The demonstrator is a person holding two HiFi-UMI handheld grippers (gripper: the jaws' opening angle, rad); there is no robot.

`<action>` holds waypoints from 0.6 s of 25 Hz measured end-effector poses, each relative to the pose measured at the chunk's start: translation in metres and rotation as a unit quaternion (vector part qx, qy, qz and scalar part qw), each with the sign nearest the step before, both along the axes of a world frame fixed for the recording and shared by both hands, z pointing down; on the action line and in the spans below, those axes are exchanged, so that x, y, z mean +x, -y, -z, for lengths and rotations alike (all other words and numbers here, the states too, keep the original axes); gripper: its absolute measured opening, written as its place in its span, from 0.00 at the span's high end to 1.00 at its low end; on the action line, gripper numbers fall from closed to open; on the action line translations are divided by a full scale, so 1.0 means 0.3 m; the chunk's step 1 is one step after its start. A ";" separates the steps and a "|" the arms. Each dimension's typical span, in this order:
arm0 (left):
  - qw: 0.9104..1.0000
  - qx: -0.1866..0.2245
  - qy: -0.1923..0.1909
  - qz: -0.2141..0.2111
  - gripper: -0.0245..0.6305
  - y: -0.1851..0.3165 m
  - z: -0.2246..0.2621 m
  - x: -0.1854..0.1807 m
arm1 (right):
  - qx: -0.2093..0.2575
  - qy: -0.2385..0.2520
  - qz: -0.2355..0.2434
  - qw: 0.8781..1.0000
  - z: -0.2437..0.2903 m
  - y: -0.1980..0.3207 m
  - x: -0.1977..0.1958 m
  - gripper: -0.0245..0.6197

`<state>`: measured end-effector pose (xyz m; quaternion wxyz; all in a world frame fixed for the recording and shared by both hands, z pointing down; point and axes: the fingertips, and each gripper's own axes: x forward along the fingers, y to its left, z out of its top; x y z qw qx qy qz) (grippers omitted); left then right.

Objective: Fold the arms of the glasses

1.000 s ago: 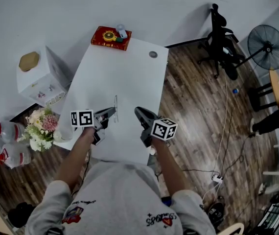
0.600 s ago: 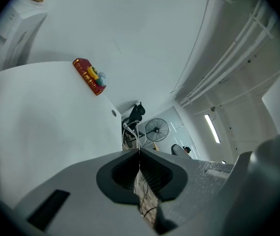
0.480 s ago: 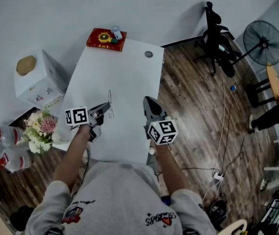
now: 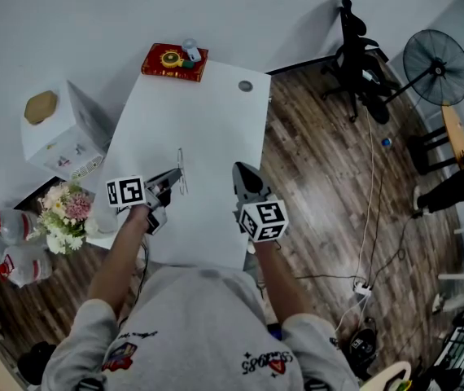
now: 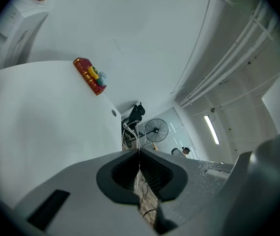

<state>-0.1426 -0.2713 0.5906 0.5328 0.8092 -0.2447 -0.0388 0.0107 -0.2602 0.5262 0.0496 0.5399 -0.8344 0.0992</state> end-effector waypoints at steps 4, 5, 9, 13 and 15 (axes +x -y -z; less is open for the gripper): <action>1.000 -0.002 -0.023 -0.003 0.95 -0.006 0.008 0.017 | -0.006 0.000 -0.003 1.000 -0.008 -0.001 0.006 0.96; 1.000 -0.003 -0.022 -0.003 0.95 -0.008 0.008 0.017 | -0.007 0.001 -0.003 1.000 -0.009 -0.002 0.006 0.96; 1.000 -0.004 -0.013 -0.003 0.95 -0.016 -0.002 0.017 | -0.010 0.001 -0.001 1.000 -0.019 -0.006 0.001 0.96; 1.000 -0.006 -0.012 -0.003 0.95 -0.023 -0.008 0.017 | -0.012 0.000 0.002 1.000 -0.027 -0.012 -0.007 0.96; 1.000 -0.006 -0.006 -0.002 0.95 -0.027 -0.011 0.012 | -0.013 -0.001 0.003 1.000 -0.028 -0.016 -0.007 0.96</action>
